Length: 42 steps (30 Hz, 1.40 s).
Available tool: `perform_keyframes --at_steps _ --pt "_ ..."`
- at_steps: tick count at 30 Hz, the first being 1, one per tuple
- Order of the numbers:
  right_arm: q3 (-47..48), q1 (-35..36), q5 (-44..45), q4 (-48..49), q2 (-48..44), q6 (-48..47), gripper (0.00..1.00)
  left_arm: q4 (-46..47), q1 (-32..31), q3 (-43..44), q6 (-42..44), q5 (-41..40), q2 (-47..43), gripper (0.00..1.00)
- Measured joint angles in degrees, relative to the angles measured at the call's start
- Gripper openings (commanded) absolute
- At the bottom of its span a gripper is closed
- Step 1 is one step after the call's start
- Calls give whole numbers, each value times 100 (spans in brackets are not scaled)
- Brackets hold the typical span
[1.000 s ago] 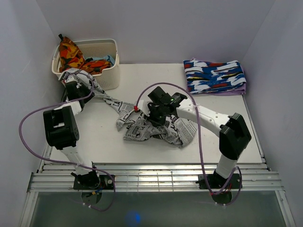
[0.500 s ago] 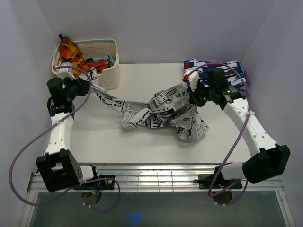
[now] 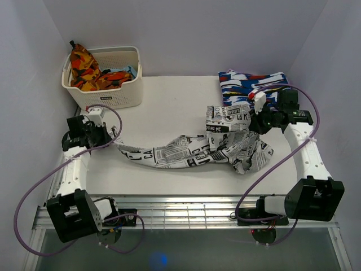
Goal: Fold and stack the trousers
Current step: Flatten the trousers out
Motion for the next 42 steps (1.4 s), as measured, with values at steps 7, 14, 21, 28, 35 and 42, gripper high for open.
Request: perform_keyframes --at_steps 7,14,21,28,35,42 --pt "710 -15 -544 -264 575 111 8 -407 625 -101 179 -796 621 0" --pt "2441 149 -1499 -219 1244 901 8 -647 1449 136 208 -476 1058 0" --pt "970 1797 -2013 944 839 1161 9 -1425 2214 531 1974 839 1005 2" --pt "-1421 1241 120 -411 -688 -483 90 -2144 2208 544 3165 1176 1615 51" --pt "1287 1683 -96 -1021 599 -431 94 -2280 2205 973 3174 1725 1392 55" --pt "1346 3047 151 -1375 1576 -9 99 -2358 2120 988 3377 1788 1325 61"
